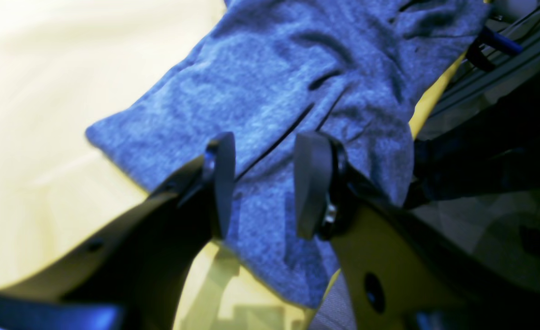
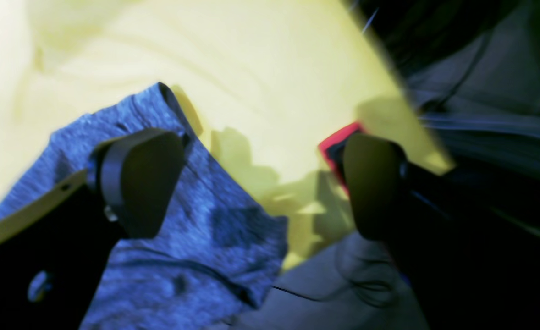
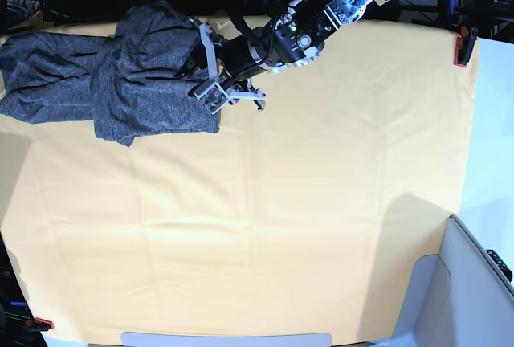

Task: Fold the T-shirt properly

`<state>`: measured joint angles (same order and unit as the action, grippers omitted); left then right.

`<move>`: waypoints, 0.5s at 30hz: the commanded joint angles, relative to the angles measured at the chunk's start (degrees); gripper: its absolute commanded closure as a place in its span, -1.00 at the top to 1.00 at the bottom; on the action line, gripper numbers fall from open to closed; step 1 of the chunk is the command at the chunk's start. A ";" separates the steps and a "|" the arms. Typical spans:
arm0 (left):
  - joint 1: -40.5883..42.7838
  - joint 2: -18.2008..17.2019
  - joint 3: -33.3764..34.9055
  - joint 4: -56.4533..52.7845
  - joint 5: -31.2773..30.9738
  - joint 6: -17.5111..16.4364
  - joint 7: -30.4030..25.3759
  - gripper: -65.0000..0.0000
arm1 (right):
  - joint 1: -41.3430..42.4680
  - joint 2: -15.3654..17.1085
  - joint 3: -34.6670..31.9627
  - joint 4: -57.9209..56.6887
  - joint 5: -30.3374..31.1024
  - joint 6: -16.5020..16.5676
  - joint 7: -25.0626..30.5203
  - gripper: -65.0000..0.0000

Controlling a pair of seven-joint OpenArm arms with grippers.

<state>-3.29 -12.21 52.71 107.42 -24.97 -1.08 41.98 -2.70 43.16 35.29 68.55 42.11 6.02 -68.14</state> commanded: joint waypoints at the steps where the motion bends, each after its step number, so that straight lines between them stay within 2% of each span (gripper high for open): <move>1: -0.62 0.65 -0.27 1.29 -0.30 -0.28 -1.49 -0.35 | 1.34 1.28 -1.40 0.59 -0.22 0.18 0.84 0.79; 8: -0.71 0.65 -0.27 1.29 -0.30 -0.28 -1.67 -0.35 | 3.71 -0.91 -13.71 0.32 -3.38 0.18 5.77 0.79; 11: -0.71 0.56 -0.27 1.29 -0.22 -0.28 -1.49 -0.35 | 3.71 -1.53 -14.58 0.59 -2.77 0.44 5.94 0.79; 15: -0.71 0.56 -0.27 1.20 -0.22 -0.28 -1.40 -0.35 | 4.06 -1.09 -14.41 0.68 -0.31 3.96 5.77 0.79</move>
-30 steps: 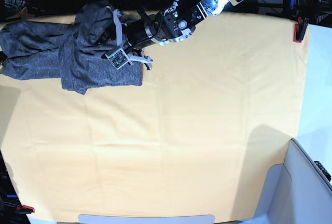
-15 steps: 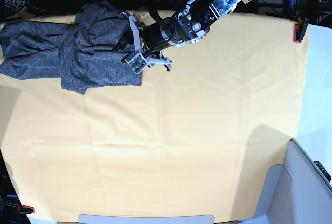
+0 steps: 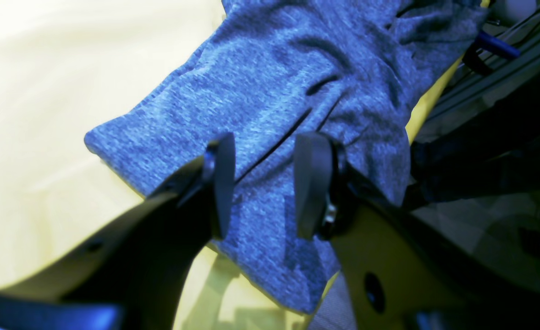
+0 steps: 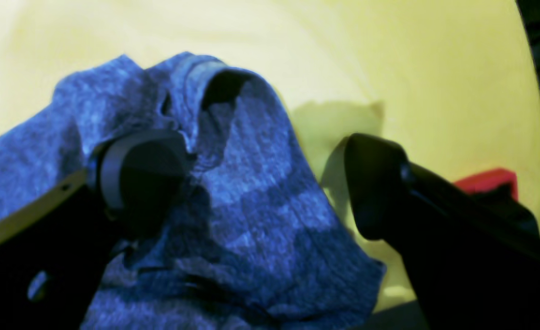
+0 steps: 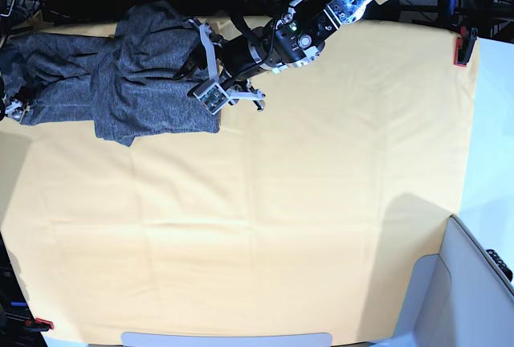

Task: Fold the T-shirt properly
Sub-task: 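Hold the bundle with the left gripper while the right gripper grasps the other end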

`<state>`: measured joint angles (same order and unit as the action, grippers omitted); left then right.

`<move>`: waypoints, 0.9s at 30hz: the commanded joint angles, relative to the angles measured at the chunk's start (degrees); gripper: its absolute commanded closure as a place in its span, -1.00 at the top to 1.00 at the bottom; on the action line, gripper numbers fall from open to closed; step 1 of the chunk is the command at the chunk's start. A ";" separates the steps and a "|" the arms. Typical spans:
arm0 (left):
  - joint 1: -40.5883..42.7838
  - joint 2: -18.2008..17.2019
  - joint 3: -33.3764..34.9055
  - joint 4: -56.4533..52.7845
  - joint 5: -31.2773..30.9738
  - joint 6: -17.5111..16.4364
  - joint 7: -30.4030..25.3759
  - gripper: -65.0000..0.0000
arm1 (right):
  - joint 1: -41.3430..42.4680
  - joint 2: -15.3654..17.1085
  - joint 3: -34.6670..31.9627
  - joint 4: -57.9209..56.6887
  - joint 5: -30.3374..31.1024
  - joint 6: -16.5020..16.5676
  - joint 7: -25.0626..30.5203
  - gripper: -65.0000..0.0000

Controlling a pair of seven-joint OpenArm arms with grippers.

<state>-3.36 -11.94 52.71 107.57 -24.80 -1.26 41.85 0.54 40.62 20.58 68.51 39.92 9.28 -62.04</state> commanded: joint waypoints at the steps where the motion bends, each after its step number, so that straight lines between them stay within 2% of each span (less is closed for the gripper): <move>1: -0.73 0.30 -0.27 1.05 -0.39 -0.11 -1.27 -0.35 | 0.83 1.80 0.48 0.54 2.32 0.70 -0.07 0.79; 7: -0.91 0.30 -0.27 0.78 -0.39 -0.11 -1.19 -0.35 | -1.37 0.57 10.32 0.37 2.58 1.93 -0.24 0.79; 9: -0.91 0.30 -0.27 0.78 -0.39 -0.11 -1.19 -0.35 | -2.95 0.65 12.78 0.37 2.58 6.50 -0.33 0.78; 14: -0.91 0.30 -0.27 0.78 -0.39 -0.11 -1.19 -0.35 | -5.06 2.50 13.40 -1.04 2.58 25.14 -0.33 0.78; 16: -0.91 0.30 -0.27 0.69 -0.39 -0.11 -1.19 -0.35 | -4.98 2.85 13.40 -5.08 2.58 30.72 -0.33 0.78; 21: -0.91 -0.67 -0.27 0.69 -0.39 -0.11 -1.19 -0.35 | -0.67 2.85 13.40 -16.95 2.41 30.72 -0.24 0.78; 27: -0.82 -0.85 -0.27 0.61 -0.39 -0.11 -1.19 -0.35 | 0.04 2.32 13.40 -17.92 2.58 30.72 -0.95 0.78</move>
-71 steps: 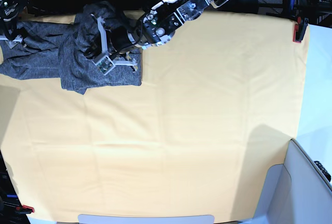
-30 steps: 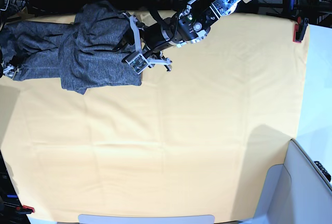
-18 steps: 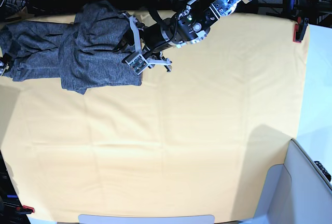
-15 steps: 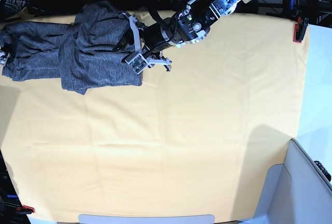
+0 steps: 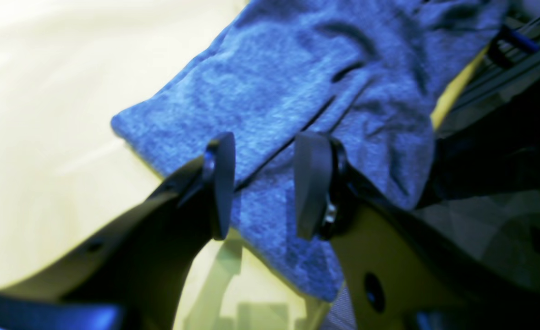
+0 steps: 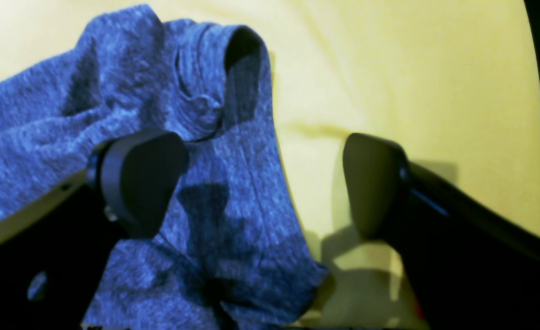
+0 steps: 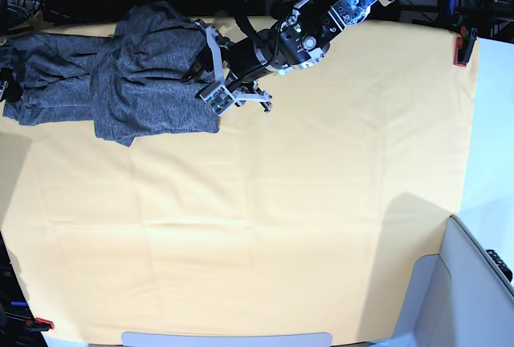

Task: Fold the T-shirt properly
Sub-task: 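Hold the bundle with the left gripper while the right gripper grasps the other end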

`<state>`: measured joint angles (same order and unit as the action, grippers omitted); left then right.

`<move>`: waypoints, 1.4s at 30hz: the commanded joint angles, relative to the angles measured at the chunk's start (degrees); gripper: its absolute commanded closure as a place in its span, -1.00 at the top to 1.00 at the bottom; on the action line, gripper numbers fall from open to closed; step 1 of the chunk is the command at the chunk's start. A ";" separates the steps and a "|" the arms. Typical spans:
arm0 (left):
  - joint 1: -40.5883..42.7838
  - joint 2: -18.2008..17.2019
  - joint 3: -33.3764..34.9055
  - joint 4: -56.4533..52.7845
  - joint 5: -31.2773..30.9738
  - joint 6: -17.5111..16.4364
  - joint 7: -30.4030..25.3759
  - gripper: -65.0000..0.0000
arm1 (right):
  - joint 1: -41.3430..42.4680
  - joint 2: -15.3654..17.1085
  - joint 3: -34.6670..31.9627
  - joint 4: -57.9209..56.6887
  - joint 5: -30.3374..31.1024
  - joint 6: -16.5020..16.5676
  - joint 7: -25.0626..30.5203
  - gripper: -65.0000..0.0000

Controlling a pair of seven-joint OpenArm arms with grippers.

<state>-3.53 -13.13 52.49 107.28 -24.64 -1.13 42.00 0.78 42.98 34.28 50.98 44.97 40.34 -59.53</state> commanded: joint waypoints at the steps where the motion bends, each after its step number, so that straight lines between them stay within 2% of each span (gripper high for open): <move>1: -0.65 0.33 -0.05 0.63 -0.54 -0.24 -1.34 -0.35 | 0.06 -0.12 -0.30 -0.39 -2.29 -0.34 -4.25 0.78; 4: -0.73 0.33 -0.05 -0.25 -0.54 -0.24 -1.34 -0.35 | 0.67 -1.44 -0.30 -0.39 2.02 -0.34 -6.98 0.78; 10: -0.82 0.60 -0.05 -1.57 -0.54 -0.24 -1.25 -0.35 | 0.59 -2.94 -0.30 -0.39 8.00 -0.34 -7.77 0.78; 14: -0.82 0.60 -0.05 -1.57 -0.54 -0.24 -0.90 -0.35 | 0.24 -4.26 -0.30 -0.30 9.67 -0.34 -9.44 0.78; 17: -0.91 0.86 -0.14 -1.83 -0.54 -0.24 1.56 -0.35 | 0.15 -5.22 -0.30 0.58 10.46 -0.34 -10.58 0.78; 22: -1.70 0.86 -0.14 -1.92 -0.54 -0.15 2.18 -0.35 | -3.46 -6.37 -0.30 4.45 14.06 -0.34 -11.81 0.78; 32: -1.79 0.86 -0.14 -1.92 -0.54 -0.15 2.18 -0.35 | -7.68 -8.74 -0.30 10.07 13.62 -0.34 -11.29 0.79; 39: -1.70 0.86 -0.14 -1.92 -0.54 -0.15 2.18 -0.35 | -7.68 -11.47 2.33 10.25 9.40 -0.34 -11.29 0.78; 40: -1.70 0.86 -0.14 -1.92 -0.54 -0.15 2.18 -0.35 | -7.68 -11.55 2.33 10.34 9.40 -0.34 -11.37 0.75; 42: -1.70 0.86 -0.14 -1.92 -0.54 -0.15 2.18 -0.35 | -7.68 -11.55 2.33 10.34 9.40 -0.34 -11.46 0.49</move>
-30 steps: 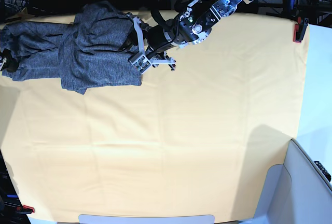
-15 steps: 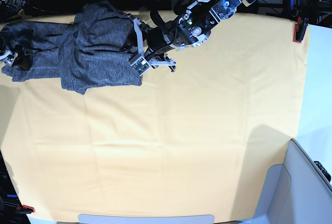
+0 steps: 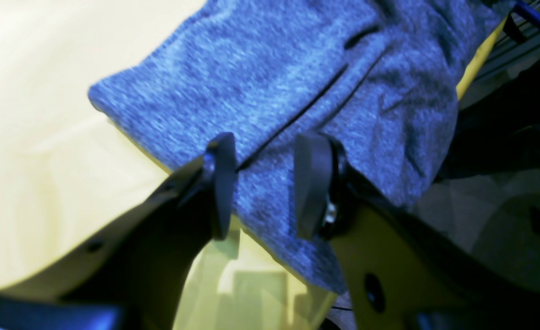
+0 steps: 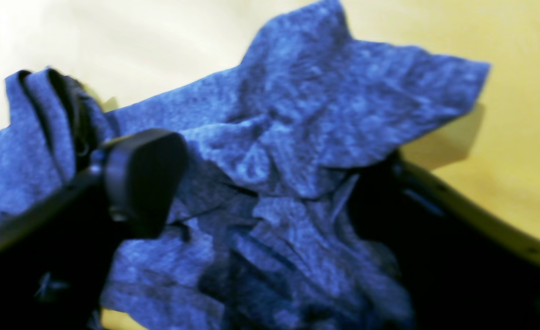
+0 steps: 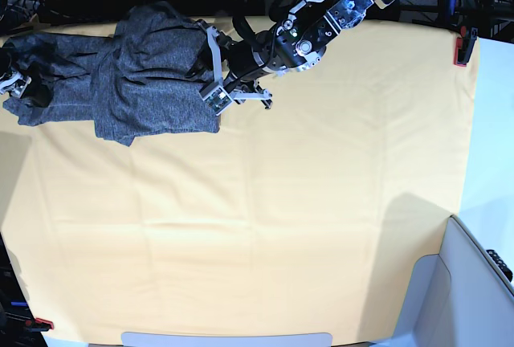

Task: Fold the T-shirt properly
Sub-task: 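Hold the bundle with the left gripper while the right gripper grasps the other end, then press the folded grey stack flat with the right gripper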

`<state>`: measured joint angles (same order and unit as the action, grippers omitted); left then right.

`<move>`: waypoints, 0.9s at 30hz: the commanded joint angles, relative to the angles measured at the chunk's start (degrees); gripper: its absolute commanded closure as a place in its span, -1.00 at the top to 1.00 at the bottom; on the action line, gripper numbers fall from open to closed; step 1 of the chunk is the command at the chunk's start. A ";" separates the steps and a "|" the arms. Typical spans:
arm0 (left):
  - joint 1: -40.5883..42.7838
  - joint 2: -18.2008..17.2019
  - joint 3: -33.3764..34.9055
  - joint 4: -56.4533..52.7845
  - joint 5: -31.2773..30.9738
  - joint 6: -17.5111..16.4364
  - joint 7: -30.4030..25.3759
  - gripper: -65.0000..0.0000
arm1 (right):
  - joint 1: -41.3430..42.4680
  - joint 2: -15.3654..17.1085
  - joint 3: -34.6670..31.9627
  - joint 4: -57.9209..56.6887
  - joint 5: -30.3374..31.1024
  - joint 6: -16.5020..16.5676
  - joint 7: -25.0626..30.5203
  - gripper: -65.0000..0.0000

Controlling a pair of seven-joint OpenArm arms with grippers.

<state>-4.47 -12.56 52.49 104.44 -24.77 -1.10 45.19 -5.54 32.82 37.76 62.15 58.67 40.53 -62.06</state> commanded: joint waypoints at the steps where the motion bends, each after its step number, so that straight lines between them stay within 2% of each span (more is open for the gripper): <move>1: -0.76 0.29 -0.14 0.92 -0.41 -0.17 -1.01 -0.35 | -1.36 -1.21 -1.14 -0.83 -4.39 -0.53 -8.93 0.27; 6: -0.67 0.29 -0.14 0.92 -0.41 -0.17 -1.01 -0.35 | -1.27 -1.13 -1.23 -0.83 -4.39 -0.53 -8.75 -0.86; 7: -0.67 0.29 -0.14 0.92 -0.41 -0.17 -1.01 -0.35 | -1.36 -1.13 -1.23 -0.83 -4.39 -0.53 -8.75 -1.00; 10: -0.67 0.29 -0.14 0.92 -0.41 -0.17 -1.01 -0.35 | -1.36 -1.13 -1.23 -0.83 -4.39 -0.53 -8.75 -0.99; 13: -0.67 0.29 -0.14 0.92 -0.41 -0.17 -1.01 -0.35 | -1.36 -1.13 -1.23 -0.83 -4.48 -0.53 -8.22 -0.90; 18: -0.67 -0.06 -0.14 1.27 -0.41 -0.17 -1.01 -0.35 | -1.36 -1.04 -1.23 0.05 -4.48 -0.53 -6.82 -0.91; 21: -0.67 -0.15 -0.31 1.36 -0.41 -0.17 -1.01 -0.35 | -1.45 -1.74 -1.23 5.32 -4.48 -0.53 -6.82 -0.97; 24: -0.23 -0.23 -3.39 1.62 -0.41 -0.17 -1.01 -0.35 | -2.77 -4.29 -1.23 13.23 -4.48 -0.53 -6.82 -1.00; 27: 1.00 -0.32 -7.43 3.56 -0.41 -0.17 -1.01 -0.35 | -4.35 -7.98 -1.32 23.96 -4.48 -7.26 -6.82 -1.00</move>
<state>-3.11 -13.02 45.25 106.72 -24.71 -1.10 45.15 -10.37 22.76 35.90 85.21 53.41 32.73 -69.52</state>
